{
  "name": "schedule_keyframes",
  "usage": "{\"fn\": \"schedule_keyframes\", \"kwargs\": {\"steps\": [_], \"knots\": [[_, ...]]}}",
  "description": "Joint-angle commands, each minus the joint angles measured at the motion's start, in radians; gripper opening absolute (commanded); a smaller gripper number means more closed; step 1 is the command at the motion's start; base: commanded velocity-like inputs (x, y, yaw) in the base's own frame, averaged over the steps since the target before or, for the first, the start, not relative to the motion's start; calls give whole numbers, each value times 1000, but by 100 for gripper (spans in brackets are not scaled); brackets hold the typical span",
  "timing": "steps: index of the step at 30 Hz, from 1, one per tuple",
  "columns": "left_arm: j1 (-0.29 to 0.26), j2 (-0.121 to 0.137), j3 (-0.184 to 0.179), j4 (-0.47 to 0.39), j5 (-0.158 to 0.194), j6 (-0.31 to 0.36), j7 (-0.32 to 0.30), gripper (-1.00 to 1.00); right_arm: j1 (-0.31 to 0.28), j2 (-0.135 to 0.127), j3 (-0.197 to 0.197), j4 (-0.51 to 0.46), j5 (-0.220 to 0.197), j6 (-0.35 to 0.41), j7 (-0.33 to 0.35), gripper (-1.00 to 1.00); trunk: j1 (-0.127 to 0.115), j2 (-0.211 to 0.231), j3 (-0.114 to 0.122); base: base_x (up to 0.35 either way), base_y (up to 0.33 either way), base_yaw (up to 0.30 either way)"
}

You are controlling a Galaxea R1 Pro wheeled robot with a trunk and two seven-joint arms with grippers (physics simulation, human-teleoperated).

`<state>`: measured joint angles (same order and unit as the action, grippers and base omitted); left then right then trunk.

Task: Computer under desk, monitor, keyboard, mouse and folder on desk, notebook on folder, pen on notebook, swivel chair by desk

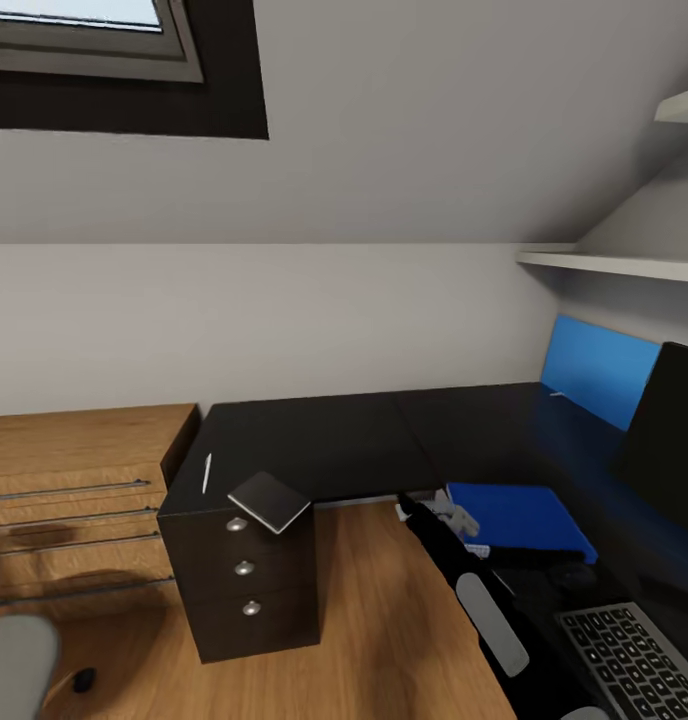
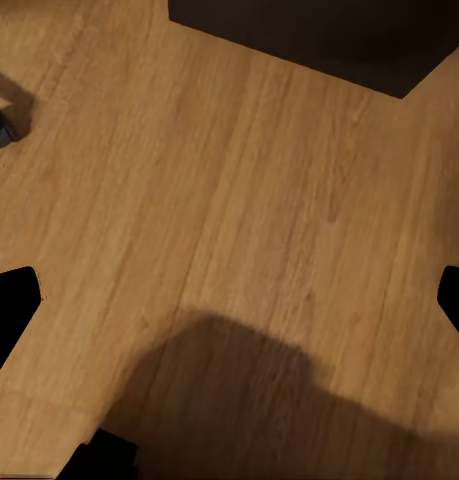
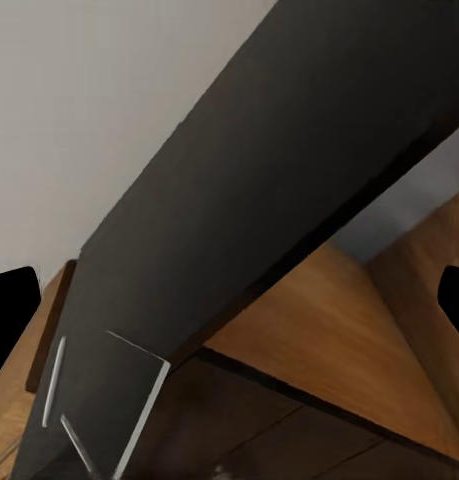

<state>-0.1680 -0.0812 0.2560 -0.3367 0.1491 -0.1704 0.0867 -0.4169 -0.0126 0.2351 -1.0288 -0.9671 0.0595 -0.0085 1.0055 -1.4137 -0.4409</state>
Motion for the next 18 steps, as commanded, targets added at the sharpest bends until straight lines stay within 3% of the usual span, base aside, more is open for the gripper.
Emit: {"fn": "schedule_keyframes", "kwargs": {"steps": [1,8,12,18], "knots": [[-1,0,-3,1,10,-4,2,100,0,-1,7,7,-7,2,0,100,0,-1,-1,0,0,260],[-1,0,-3,1,10,-4,2,100,0,1,59,23,-6,1,0,100,0,-1,-2,0,0,272],[-1,0,-3,1,10,-5,2,100,0,38,69,43,-3,2,-1,100,0,-1,-5,0,0,263],[-1,0,-2,-6,13,-6,-2,100,0,52,68,63,-3,2,2,100,0,-1,-10,0,0,164]]}}
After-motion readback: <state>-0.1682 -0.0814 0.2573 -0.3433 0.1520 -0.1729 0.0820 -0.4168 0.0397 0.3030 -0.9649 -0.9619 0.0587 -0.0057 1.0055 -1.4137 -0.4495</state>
